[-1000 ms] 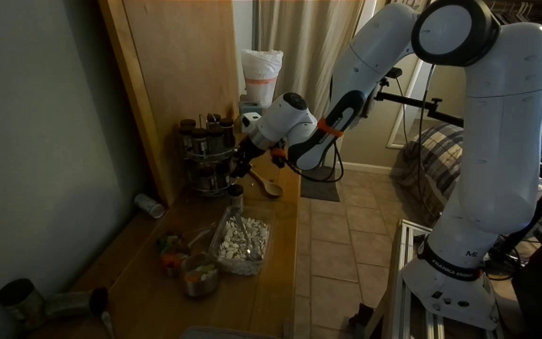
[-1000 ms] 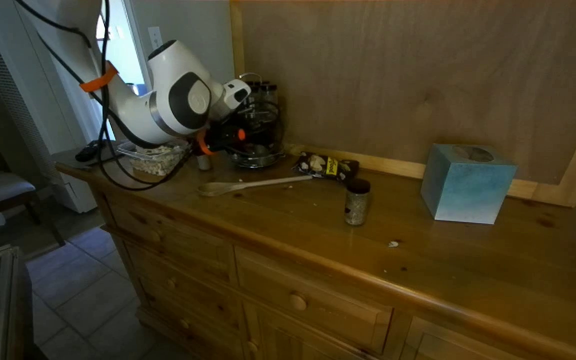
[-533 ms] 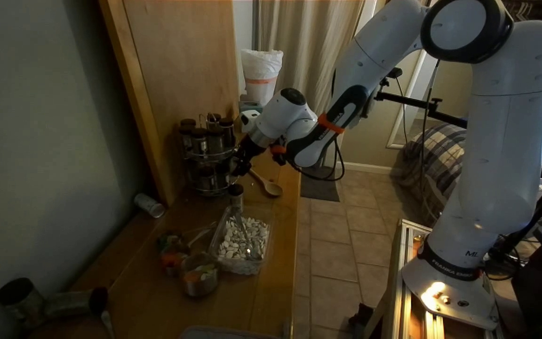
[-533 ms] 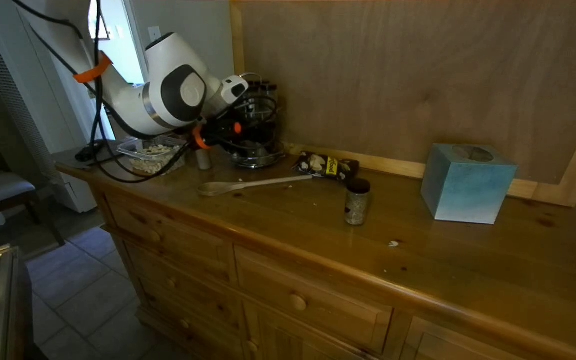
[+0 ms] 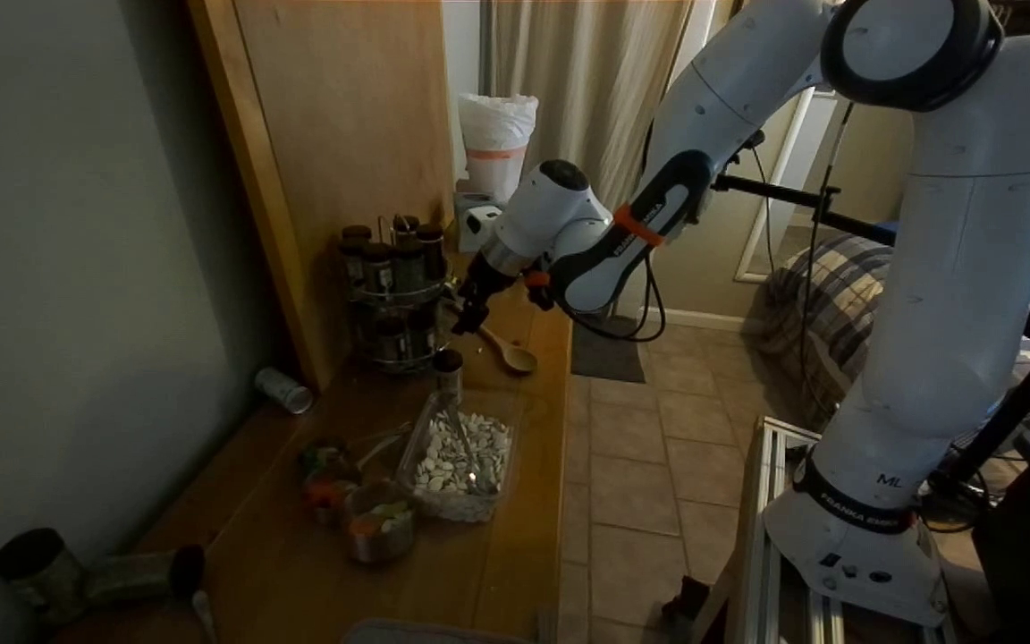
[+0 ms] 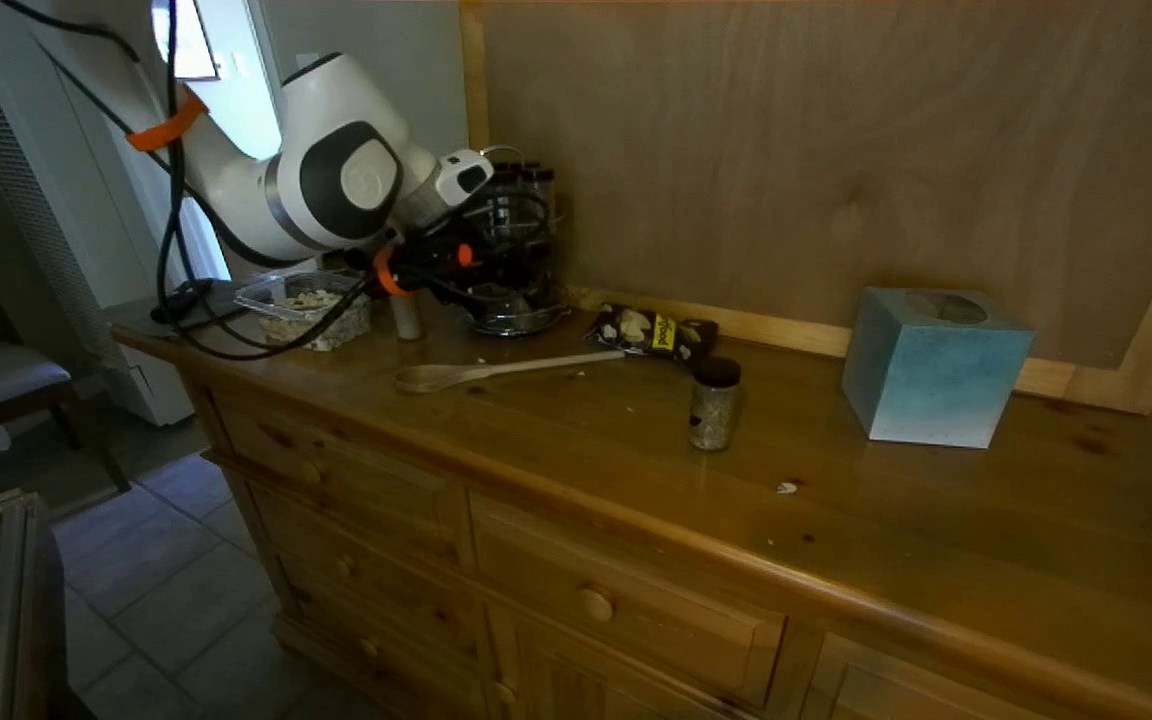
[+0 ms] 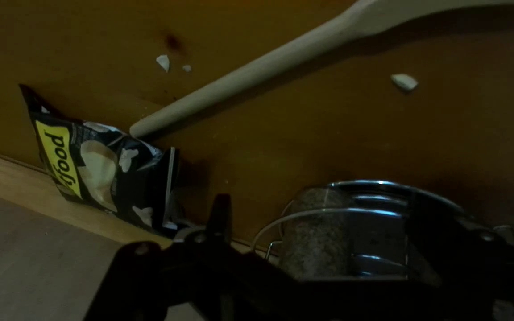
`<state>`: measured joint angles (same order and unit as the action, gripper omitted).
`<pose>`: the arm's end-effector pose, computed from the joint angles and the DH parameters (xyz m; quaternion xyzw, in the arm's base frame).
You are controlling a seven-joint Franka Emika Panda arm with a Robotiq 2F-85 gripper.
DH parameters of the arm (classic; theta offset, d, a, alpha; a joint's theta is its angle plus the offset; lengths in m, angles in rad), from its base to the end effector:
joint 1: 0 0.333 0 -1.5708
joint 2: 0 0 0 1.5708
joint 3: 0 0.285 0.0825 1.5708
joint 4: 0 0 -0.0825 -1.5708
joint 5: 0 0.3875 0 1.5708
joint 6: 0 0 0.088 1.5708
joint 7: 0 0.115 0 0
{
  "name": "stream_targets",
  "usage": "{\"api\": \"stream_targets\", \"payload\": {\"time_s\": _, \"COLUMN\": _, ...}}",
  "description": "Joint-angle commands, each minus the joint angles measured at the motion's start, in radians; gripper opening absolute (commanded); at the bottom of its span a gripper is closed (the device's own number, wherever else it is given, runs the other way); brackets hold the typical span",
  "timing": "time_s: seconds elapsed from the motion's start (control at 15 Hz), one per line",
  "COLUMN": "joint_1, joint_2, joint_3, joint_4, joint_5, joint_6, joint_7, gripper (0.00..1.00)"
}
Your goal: Put one jar on the silver stand.
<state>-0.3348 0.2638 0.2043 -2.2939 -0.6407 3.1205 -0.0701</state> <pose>0.5608 -0.0217 0.2549 0.9226 0.2623 0.2650 0.0984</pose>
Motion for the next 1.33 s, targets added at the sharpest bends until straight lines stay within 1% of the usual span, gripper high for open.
{"api": "stream_targets", "payload": {"time_s": 0.0, "joint_1": -0.165, "joint_2": -0.015, "joint_3": 0.158, "joint_4": -0.051, "joint_5": 0.129, "joint_6": -0.026, "joint_7": -0.126, "gripper": 1.0}}
{"api": "stream_targets", "payload": {"time_s": 0.13, "joint_1": -0.263, "joint_2": -0.011, "joint_3": 0.248, "joint_4": -0.06, "joint_5": 0.192, "joint_6": -0.035, "joint_7": -0.184, "gripper": 1.0}}
{"api": "stream_targets", "payload": {"time_s": 0.33, "joint_1": -0.433, "joint_2": -0.012, "joint_3": 0.416, "joint_4": -0.062, "joint_5": 0.306, "joint_6": -0.073, "joint_7": -0.278, "gripper": 1.0}}
{"api": "stream_targets", "payload": {"time_s": 0.4, "joint_1": -0.503, "joint_2": -0.021, "joint_3": 0.489, "joint_4": -0.062, "joint_5": 0.359, "joint_6": -0.098, "joint_7": -0.31, "gripper": 1.0}}
{"api": "stream_targets", "payload": {"time_s": 0.53, "joint_1": -0.658, "joint_2": -0.032, "joint_3": 0.649, "joint_4": -0.054, "joint_5": 0.476, "joint_6": -0.149, "joint_7": -0.393, "gripper": 1.0}}
{"api": "stream_targets", "payload": {"time_s": 0.73, "joint_1": -0.888, "joint_2": -0.035, "joint_3": 0.882, "joint_4": -0.016, "joint_5": 0.682, "joint_6": -0.242, "joint_7": -0.555, "gripper": 1.0}}
{"api": "stream_targets", "payload": {"time_s": 0.93, "joint_1": -1.129, "joint_2": -0.045, "joint_3": 1.105, "joint_4": 0.026, "joint_5": 0.851, "joint_6": -0.377, "joint_7": -0.708, "gripper": 1.0}}
{"api": "stream_targets", "payload": {"time_s": 1.07, "joint_1": -1.29, "joint_2": -0.045, "joint_3": 1.239, "joint_4": 0.054, "joint_5": 0.915, "joint_6": -0.483, "joint_7": -0.8, "gripper": 1.0}}
{"api": "stream_targets", "payload": {"time_s": 1.13, "joint_1": -1.37, "joint_2": -0.038, "joint_3": 1.301, "joint_4": 0.067, "joint_5": 0.928, "joint_6": -0.535, "joint_7": -0.843, "gripper": 1.0}}
{"api": "stream_targets", "payload": {"time_s": 1.2, "joint_1": -1.449, "joint_2": -0.038, "joint_3": 1.359, "joint_4": 0.076, "joint_5": 0.922, "joint_6": -0.583, "joint_7": -0.876, "gripper": 1.0}}
{"api": "stream_targets", "payload": {"time_s": 1.27, "joint_1": -1.528, "joint_2": -0.01, "joint_3": 1.418, "joint_4": 0.086, "joint_5": 0.907, "joint_6": -0.631, "joint_7": -0.914, "gripper": 1.0}}
